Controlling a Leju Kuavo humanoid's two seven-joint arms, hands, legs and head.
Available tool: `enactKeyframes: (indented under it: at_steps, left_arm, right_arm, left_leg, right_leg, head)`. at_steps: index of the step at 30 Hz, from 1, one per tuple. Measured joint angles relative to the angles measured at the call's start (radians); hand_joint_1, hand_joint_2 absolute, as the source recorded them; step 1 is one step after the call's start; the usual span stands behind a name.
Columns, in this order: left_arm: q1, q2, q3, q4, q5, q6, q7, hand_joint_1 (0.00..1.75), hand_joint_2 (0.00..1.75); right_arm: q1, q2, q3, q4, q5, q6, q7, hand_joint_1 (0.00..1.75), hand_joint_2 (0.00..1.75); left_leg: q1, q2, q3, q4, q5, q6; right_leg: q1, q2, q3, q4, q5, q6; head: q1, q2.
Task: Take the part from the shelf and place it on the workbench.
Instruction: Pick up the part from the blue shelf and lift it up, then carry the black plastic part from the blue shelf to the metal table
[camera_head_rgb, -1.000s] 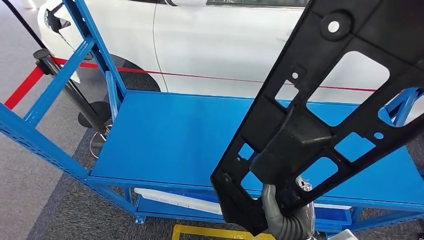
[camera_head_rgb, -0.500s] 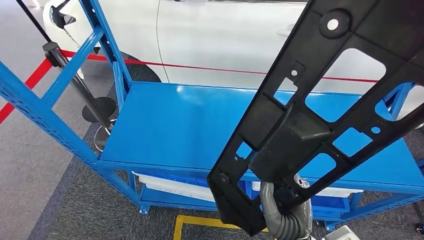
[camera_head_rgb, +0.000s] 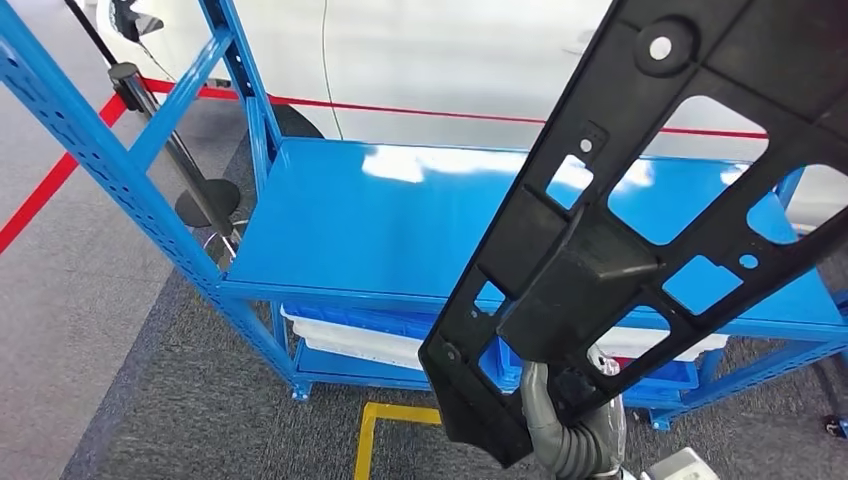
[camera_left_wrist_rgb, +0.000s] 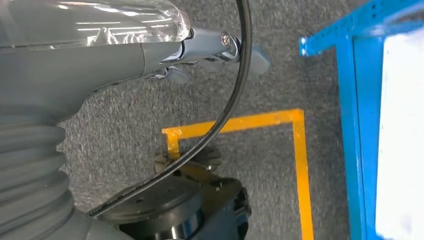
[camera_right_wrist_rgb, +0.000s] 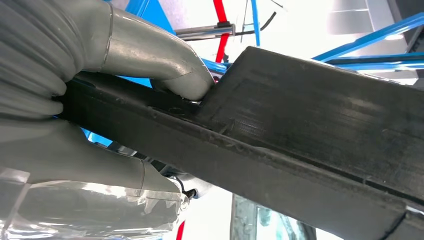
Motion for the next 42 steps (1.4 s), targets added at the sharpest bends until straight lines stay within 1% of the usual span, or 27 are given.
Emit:
enactKeyframes:
  at_steps: [2, 3, 6, 7, 8, 9, 10, 11, 13, 15, 17, 18, 21, 22, 23, 25, 26, 28, 30, 32, 33, 35, 37, 38, 40, 41, 42]
  left_arm:
    - [-0.002, 0.000, 0.002, 0.000, -0.013, 0.001, -0.004, 0.00, 1.75]
    - [-0.004, 0.000, 0.004, 0.000, -0.019, 0.001, -0.006, 0.00, 1.75]
    - [-0.007, 0.001, 0.006, 0.000, -0.028, 0.004, -0.008, 0.00, 1.75]
    - [-0.009, 0.001, 0.008, 0.000, -0.034, 0.007, -0.006, 0.00, 1.75]
    - [-0.013, 0.001, 0.010, 0.001, -0.040, 0.010, -0.004, 0.00, 1.75]
    - [-0.017, 0.001, 0.013, 0.001, -0.049, 0.013, -0.001, 0.00, 1.75]
    - [-0.022, 0.001, 0.018, 0.002, -0.058, 0.015, 0.001, 0.00, 1.75]
    - [-0.027, 0.001, 0.023, 0.003, -0.066, 0.016, 0.001, 0.00, 1.75]
    - [-0.037, 0.001, 0.033, 0.005, -0.077, 0.017, -0.001, 0.00, 1.75]
    - [-0.043, 0.002, 0.042, 0.008, -0.082, 0.017, -0.002, 0.00, 1.75]
    - [-0.045, 0.002, 0.050, 0.011, -0.082, 0.017, -0.002, 0.00, 1.75]
    - [-0.046, 0.002, 0.052, 0.012, -0.082, 0.017, -0.002, 0.00, 1.75]
    - [-0.049, 0.002, 0.057, 0.015, -0.083, 0.017, -0.002, 0.00, 1.75]
    - [-0.050, 0.002, 0.058, 0.016, -0.085, 0.017, -0.002, 0.00, 1.75]
    - [-0.050, 0.002, 0.060, 0.018, -0.088, 0.016, -0.002, 0.00, 1.75]
    - [-0.052, 0.002, 0.064, 0.021, -0.095, 0.016, -0.004, 0.00, 1.75]
    - [-0.054, 0.001, 0.066, 0.023, -0.097, 0.016, -0.005, 0.00, 1.75]
    - [-0.055, 0.001, 0.069, 0.027, -0.101, 0.016, -0.007, 0.00, 1.75]
    - [-0.056, 0.001, 0.073, 0.029, -0.102, 0.016, -0.010, 0.00, 1.75]
    - [-0.057, 0.001, 0.077, 0.031, -0.102, 0.015, -0.011, 0.00, 1.75]
    - [-0.057, 0.001, 0.080, 0.031, -0.102, 0.015, -0.012, 0.00, 1.75]
    - [-0.057, 0.001, 0.084, 0.033, -0.099, 0.012, -0.015, 0.00, 1.75]
    - [-0.057, 0.001, 0.087, 0.035, -0.095, 0.005, -0.019, 0.00, 1.75]
    - [-0.058, 0.001, 0.089, 0.036, -0.093, 0.002, -0.023, 0.00, 1.75]
    - [-0.059, 0.001, 0.090, 0.036, -0.096, -0.005, -0.031, 0.00, 1.75]
    - [-0.059, 0.001, 0.090, 0.037, -0.098, -0.007, -0.034, 0.00, 1.75]
    - [-0.060, 0.001, 0.090, 0.037, -0.101, -0.009, -0.037, 0.00, 1.75]
  right_arm:
    - [-0.004, 0.002, 0.000, 0.003, 0.000, 0.000, 0.001, 1.75, 1.75]
    - [-0.005, 0.003, 0.001, 0.004, 0.001, -0.001, 0.001, 1.75, 1.75]
    - [-0.008, 0.008, 0.001, 0.007, 0.005, -0.006, 0.007, 1.75, 1.75]
    - [-0.009, 0.009, 0.001, 0.007, 0.008, -0.009, 0.013, 1.75, 1.75]
    - [-0.009, 0.009, 0.001, 0.008, 0.012, -0.014, 0.020, 1.75, 1.75]
    - [-0.009, 0.010, 0.001, 0.007, 0.016, -0.019, 0.028, 1.75, 1.75]
    - [-0.009, 0.010, 0.001, 0.007, 0.020, -0.022, 0.035, 1.75, 1.75]
    - [-0.009, 0.011, 0.001, 0.006, 0.022, -0.024, 0.041, 1.75, 1.75]
    - [-0.008, 0.012, 0.001, 0.001, 0.024, -0.026, 0.046, 1.75, 1.75]
    - [-0.008, 0.014, 0.002, -0.003, 0.024, -0.028, 0.048, 1.75, 1.75]
    - [-0.007, 0.015, 0.002, -0.005, 0.024, -0.028, 0.049, 1.75, 1.75]
    - [-0.006, 0.016, 0.002, -0.005, 0.024, -0.029, 0.050, 1.75, 1.75]
    - [-0.005, 0.016, 0.002, -0.005, 0.024, -0.029, 0.050, 1.75, 1.75]
    - [-0.005, 0.016, 0.002, -0.005, 0.025, -0.030, 0.051, 1.75, 1.75]
    - [-0.005, 0.016, 0.002, -0.005, 0.027, -0.031, 0.051, 1.75, 1.75]
    - [-0.003, 0.016, 0.002, -0.005, 0.032, -0.033, 0.052, 1.75, 1.75]
    - [-0.002, 0.016, 0.002, -0.005, 0.035, -0.034, 0.053, 1.75, 1.75]
    - [0.001, 0.016, 0.003, -0.006, 0.040, -0.036, 0.053, 1.75, 1.75]
    - [0.006, 0.016, 0.004, -0.007, 0.042, -0.036, 0.053, 1.75, 1.75]
    - [0.012, 0.016, 0.004, -0.008, 0.042, -0.037, 0.053, 1.75, 1.75]
    - [0.014, 0.016, 0.005, -0.008, 0.042, -0.037, 0.053, 1.75, 1.75]
    - [0.018, 0.016, 0.005, -0.008, 0.042, -0.038, 0.053, 1.75, 1.75]
    - [0.023, 0.016, 0.006, -0.008, 0.042, -0.038, 0.053, 1.75, 1.75]
    - [0.024, 0.016, 0.006, -0.008, 0.043, -0.039, 0.053, 1.75, 1.75]
    - [0.025, 0.016, 0.006, -0.008, 0.048, -0.040, 0.050, 1.75, 1.75]
    - [0.025, 0.016, 0.006, -0.009, 0.053, -0.042, 0.047, 1.75, 1.75]
    - [0.026, 0.016, 0.006, -0.010, 0.058, -0.044, 0.045, 1.75, 1.75]
  left_leg:
    - [0.001, -0.001, -0.008, 0.002, 0.001, -0.012]
    - [0.002, -0.002, -0.017, 0.018, -0.024, -0.019]
    - [0.014, -0.002, -0.052, 0.166, -0.171, -0.043]
    - [0.019, -0.002, -0.056, 0.224, -0.195, -0.050]
    - [0.023, -0.002, -0.052, 0.262, -0.194, -0.055]
    - [0.027, -0.002, -0.033, 0.271, -0.171, -0.060]
    - [0.031, -0.002, 0.001, 0.244, -0.140, -0.063]
    - [0.034, -0.002, 0.052, 0.185, -0.121, -0.065]
    - [0.033, -0.002, 0.154, 0.041, -0.131, -0.059]
    - [0.026, -0.004, 0.190, -0.027, -0.155, -0.044]
    - [0.026, -0.001, 0.175, -0.032, -0.140, -0.025]
    - [0.027, 0.002, 0.165, -0.034, -0.129, -0.014]
    - [0.027, 0.008, 0.124, -0.034, -0.093, 0.006]
    - [0.025, 0.009, 0.108, -0.032, -0.082, 0.007]
    - [0.024, 0.010, 0.090, -0.029, -0.070, 0.007]
    - [0.023, 0.010, 0.055, -0.019, -0.050, 0.004]
    - [0.023, 0.010, 0.039, -0.011, -0.042, 0.001]
    - [0.020, 0.008, 0.015, 0.002, -0.028, -0.008]
    - [0.020, 0.008, 0.005, 0.007, -0.012, -0.020]
    - [0.021, 0.007, -0.002, 0.004, 0.003, -0.032]
    - [0.022, 0.006, -0.009, 0.012, -0.011, -0.038]
    - [0.025, 0.005, -0.033, 0.078, -0.097, -0.048]
    - [0.026, 0.005, -0.052, 0.194, -0.192, -0.057]
    - [0.026, 0.005, -0.052, 0.243, -0.204, -0.061]
    - [0.026, 0.005, -0.016, 0.265, -0.160, -0.063]
    - [0.026, 0.005, 0.025, 0.227, -0.130, -0.062]
    - [0.026, 0.005, 0.080, 0.162, -0.119, -0.059]
  right_leg:
    - [-0.005, -0.003, -0.016, -0.005, 0.022, -0.008]
    - [-0.008, -0.006, -0.027, -0.008, 0.035, -0.015]
    - [-0.013, -0.012, -0.071, -0.007, 0.070, -0.026]
    - [-0.013, -0.014, -0.087, -0.003, 0.080, -0.024]
    - [-0.014, -0.015, -0.103, 0.001, 0.090, -0.021]
    - [-0.015, -0.016, -0.121, 0.008, 0.099, -0.018]
    - [-0.017, -0.016, -0.139, 0.017, 0.107, -0.014]
    - [-0.018, -0.016, -0.156, 0.028, 0.113, -0.009]
    - [-0.019, -0.016, -0.180, 0.047, 0.124, 0.003]
    - [-0.019, -0.016, -0.189, 0.053, 0.138, 0.016]
    - [-0.022, -0.013, -0.195, 0.055, 0.144, 0.030]
    - [-0.023, -0.010, -0.202, 0.067, 0.124, 0.035]
    - [-0.025, -0.002, -0.239, 0.204, -0.019, 0.041]
    - [-0.025, -0.001, -0.247, 0.262, -0.050, 0.043]
    - [-0.025, 0.000, -0.246, 0.303, -0.056, 0.044]
    - [-0.025, 0.000, -0.204, 0.299, -0.005, 0.043]
    - [-0.024, 0.001, -0.159, 0.250, 0.023, 0.040]
    - [-0.020, 0.003, -0.053, 0.104, 0.023, 0.029]
    - [-0.013, 0.005, 0.000, 0.015, -0.001, 0.019]
    - [-0.014, 0.002, -0.011, 0.005, 0.011, 0.007]
    - [-0.016, 0.000, -0.023, 0.003, 0.023, -0.001]
    - [-0.020, -0.006, -0.053, 0.000, 0.050, -0.016]
    - [-0.019, -0.009, -0.085, 0.004, 0.074, -0.021]
    - [-0.018, -0.011, -0.101, 0.008, 0.084, -0.021]
    - [-0.017, -0.013, -0.140, 0.022, 0.104, -0.017]
    - [-0.017, -0.013, -0.159, 0.031, 0.113, -0.015]
    - [-0.017, -0.012, -0.175, 0.040, 0.120, -0.012]
  head:
    - [0.004, 0.000]
    - [0.002, 0.000]
    - [-0.008, 0.000]
    - [-0.009, 0.000]
    - [-0.008, 0.000]
    - [-0.009, 0.000]
    - [-0.009, 0.000]
    - [-0.009, 0.000]
    - [-0.009, 0.000]
    - [-0.009, 0.000]
    - [-0.009, 0.000]
    - [-0.008, 0.000]
    - [-0.002, 0.000]
    - [-0.001, 0.000]
    - [0.000, 0.000]
    - [0.000, 0.000]
    - [0.000, 0.000]
    - [-0.001, 0.000]
    - [-0.001, 0.000]
    - [0.000, 0.000]
    - [0.000, 0.000]
    - [-0.003, 0.000]
    - [-0.008, 0.000]
    - [-0.008, 0.000]
    - [-0.008, 0.000]
    - [-0.009, 0.000]
    - [-0.009, 0.000]
